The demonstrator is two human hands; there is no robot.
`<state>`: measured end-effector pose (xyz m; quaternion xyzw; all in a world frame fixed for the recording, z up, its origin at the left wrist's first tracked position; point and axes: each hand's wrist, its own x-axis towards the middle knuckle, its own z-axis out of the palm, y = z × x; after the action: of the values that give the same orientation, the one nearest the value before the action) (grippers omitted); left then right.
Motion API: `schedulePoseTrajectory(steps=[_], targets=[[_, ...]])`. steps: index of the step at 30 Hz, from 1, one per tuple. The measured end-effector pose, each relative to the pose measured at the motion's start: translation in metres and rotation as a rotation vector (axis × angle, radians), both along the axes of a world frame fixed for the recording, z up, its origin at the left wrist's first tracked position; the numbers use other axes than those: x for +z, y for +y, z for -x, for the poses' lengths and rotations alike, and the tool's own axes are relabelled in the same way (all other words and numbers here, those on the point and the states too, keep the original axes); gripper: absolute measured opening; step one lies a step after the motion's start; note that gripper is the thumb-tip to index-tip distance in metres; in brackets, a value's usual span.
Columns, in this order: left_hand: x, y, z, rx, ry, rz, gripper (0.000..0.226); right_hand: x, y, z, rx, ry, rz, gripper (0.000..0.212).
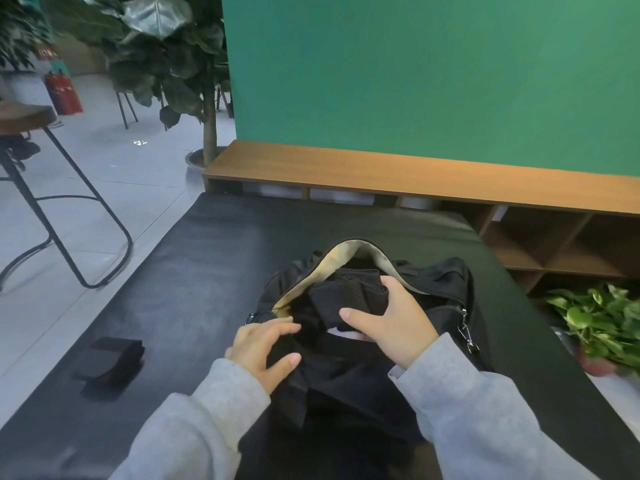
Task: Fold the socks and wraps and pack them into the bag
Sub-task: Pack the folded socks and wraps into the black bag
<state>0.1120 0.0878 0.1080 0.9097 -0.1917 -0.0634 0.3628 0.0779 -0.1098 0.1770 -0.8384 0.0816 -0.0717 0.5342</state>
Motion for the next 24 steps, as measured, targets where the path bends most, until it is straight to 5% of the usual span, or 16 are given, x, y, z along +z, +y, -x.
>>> schedulePoseTrajectory(steps=[9, 14, 18, 24], targets=[[0.006, -0.003, -0.014, -0.045, -0.139, -0.535, 0.062, -0.002, -0.008, -0.002, -0.029, 0.044, 0.041, 0.035], [0.003, -0.003, -0.013, -0.099, -0.12, -0.675, 0.074, -0.008, -0.009, 0.001, -0.03, 0.074, 0.04, 0.036], [0.005, -0.01, -0.012, -0.089, -0.135, -0.714, 0.061, -0.008, -0.01, 0.003, -0.055, 0.082, 0.038, 0.039], [-0.008, 0.0, -0.009, -0.004, -0.172, -0.514, 0.031, -0.01, -0.018, 0.002, -0.12, 0.126, 0.078, 0.056]])
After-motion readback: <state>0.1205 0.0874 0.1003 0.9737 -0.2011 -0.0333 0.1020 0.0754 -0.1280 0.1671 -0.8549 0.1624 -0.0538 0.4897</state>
